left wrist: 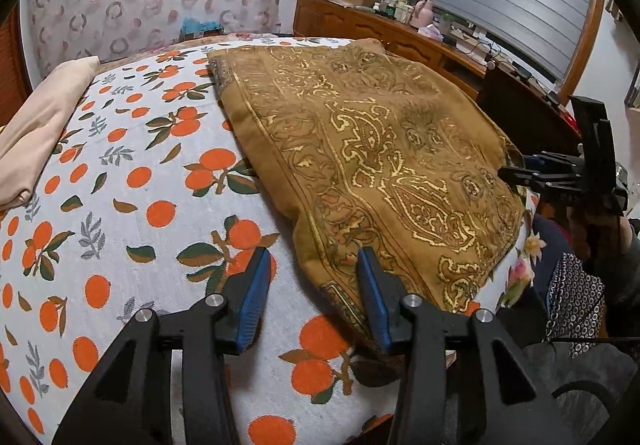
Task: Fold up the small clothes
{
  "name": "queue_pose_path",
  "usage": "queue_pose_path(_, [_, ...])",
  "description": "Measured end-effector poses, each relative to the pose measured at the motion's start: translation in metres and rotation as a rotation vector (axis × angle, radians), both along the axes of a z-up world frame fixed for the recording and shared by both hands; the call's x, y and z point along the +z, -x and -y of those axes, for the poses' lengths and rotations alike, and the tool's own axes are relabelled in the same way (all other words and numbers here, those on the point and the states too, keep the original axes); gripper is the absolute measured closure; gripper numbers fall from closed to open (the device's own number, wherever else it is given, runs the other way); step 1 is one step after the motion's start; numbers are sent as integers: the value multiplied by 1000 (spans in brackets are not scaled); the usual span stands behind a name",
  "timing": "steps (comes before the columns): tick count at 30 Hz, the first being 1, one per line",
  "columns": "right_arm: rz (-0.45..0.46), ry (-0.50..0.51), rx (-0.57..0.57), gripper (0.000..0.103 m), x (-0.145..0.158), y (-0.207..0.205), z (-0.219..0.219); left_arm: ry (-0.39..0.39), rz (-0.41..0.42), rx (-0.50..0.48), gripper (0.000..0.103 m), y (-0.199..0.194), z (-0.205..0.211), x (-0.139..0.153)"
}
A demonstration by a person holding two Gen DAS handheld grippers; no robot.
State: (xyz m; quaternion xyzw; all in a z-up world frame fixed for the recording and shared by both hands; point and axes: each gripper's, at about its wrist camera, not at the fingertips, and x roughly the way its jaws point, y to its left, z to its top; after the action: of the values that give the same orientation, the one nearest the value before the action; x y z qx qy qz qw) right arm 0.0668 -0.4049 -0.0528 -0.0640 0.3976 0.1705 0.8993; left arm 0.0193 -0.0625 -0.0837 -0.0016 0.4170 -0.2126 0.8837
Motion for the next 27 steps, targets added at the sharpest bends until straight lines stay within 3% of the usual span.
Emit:
queue_pose_path(6, [1, -7, 23, 49, 0, 9, -9, 21, -9, -8, 57, 3, 1, -1])
queue_pose_path(12, [2, -16, 54, 78, -1, 17, -24, 38, -15, -32, 59, 6, 2, -1])
queue_pose_path(13, [2, -20, 57, 88, -1, 17, -25, 47, -20, -48, 70, 7, 3, -2])
queue_pose_path(14, [-2, -30, 60, 91, -1, 17, -25, 57, -29, -62, 76, 7, 4, -3])
queue_pose_path(15, [-2, -40, 62, 94, -1, 18, -24, 65, -37, -73, 89, 7, 4, -4])
queue_pose_path(16, [-2, -52, 60, 95, 0, 18, -23, 73, -44, -87, 96, 7, 5, -4])
queue_pose_path(18, [3, -93, 65, 97, 5, 19, -18, 64, -24, -96, 99, 8, 9, 0])
queue_pose_path(27, [168, -229, 80, 97, 64, 10, -6, 180, 140, -64, 99, -15, -2, 68])
